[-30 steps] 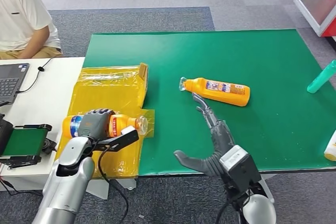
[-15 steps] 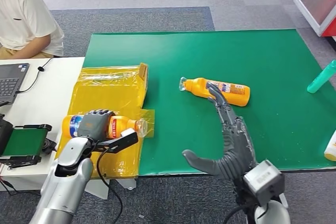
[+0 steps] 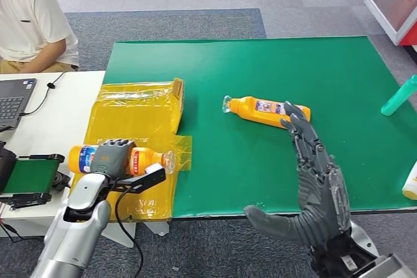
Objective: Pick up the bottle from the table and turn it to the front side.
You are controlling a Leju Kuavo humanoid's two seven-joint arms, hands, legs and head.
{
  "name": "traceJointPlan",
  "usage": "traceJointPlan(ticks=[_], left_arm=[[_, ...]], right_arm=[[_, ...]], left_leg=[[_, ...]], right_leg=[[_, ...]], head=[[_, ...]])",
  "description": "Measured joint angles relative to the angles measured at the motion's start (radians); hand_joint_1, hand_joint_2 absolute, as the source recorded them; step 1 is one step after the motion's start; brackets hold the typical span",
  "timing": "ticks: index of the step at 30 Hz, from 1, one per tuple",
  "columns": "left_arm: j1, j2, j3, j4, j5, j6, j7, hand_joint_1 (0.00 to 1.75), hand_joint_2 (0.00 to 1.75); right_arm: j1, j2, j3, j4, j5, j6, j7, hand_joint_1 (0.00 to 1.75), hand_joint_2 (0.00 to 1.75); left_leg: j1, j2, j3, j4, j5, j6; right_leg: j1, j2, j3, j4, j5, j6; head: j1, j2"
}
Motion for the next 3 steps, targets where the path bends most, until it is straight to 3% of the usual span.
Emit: traceJointPlan(ticks=[3], left_arm=[[0.008,-0.001,0.004,0.006,0.000,0.006,-0.006,1.75,1.75]], right_arm=[[0.008,-0.001,-0.001,-0.011,0.003,0.000,-0.001,0.00,1.75]], left_leg=[[0.000,0.000,0.000,0.000,0.000,0.000]], right_leg=[[0.000,0.000,0.000,0.000,0.000,0.000]], head=[[0.000,0.000]])
